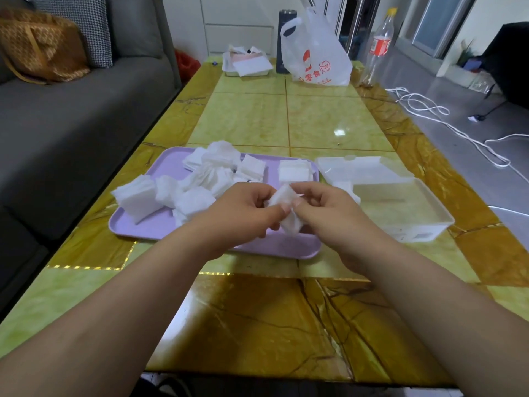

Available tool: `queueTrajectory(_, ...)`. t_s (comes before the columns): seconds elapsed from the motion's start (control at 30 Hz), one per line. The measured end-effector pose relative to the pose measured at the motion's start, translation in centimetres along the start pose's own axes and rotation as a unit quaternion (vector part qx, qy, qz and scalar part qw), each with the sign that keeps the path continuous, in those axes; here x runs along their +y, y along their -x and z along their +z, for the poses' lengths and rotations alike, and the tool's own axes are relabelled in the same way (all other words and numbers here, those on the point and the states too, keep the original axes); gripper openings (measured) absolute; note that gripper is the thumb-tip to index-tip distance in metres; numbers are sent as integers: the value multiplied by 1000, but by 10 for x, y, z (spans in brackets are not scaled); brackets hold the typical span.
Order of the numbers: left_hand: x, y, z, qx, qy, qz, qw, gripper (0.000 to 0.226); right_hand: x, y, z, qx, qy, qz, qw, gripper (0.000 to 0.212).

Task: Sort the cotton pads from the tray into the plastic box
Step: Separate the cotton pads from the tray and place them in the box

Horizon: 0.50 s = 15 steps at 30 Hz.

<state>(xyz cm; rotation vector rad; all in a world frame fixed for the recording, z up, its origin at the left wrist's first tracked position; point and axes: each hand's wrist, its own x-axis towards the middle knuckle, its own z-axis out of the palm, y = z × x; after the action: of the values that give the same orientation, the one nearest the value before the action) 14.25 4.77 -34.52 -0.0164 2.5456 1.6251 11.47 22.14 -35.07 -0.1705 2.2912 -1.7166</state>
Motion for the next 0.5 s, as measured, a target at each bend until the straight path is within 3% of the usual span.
queueTrajectory(0.1,0,0,2,7,126,-13,992,18,-2,2,-4,-60,-154,78,983,25)
queueTrajectory(0.17,-1,-1,3,10,154,-11,988,17,-1,4,-5,-83,-218,85,969,24)
queueTrajectory(0.3,1,0,9,29,93,-15,995,27,4,2,-7,6,-168,53,984,16)
queueTrajectory(0.5,0,-3,20,79,-34,16,996,41,-1,9,-9,9,-132,35,991,16)
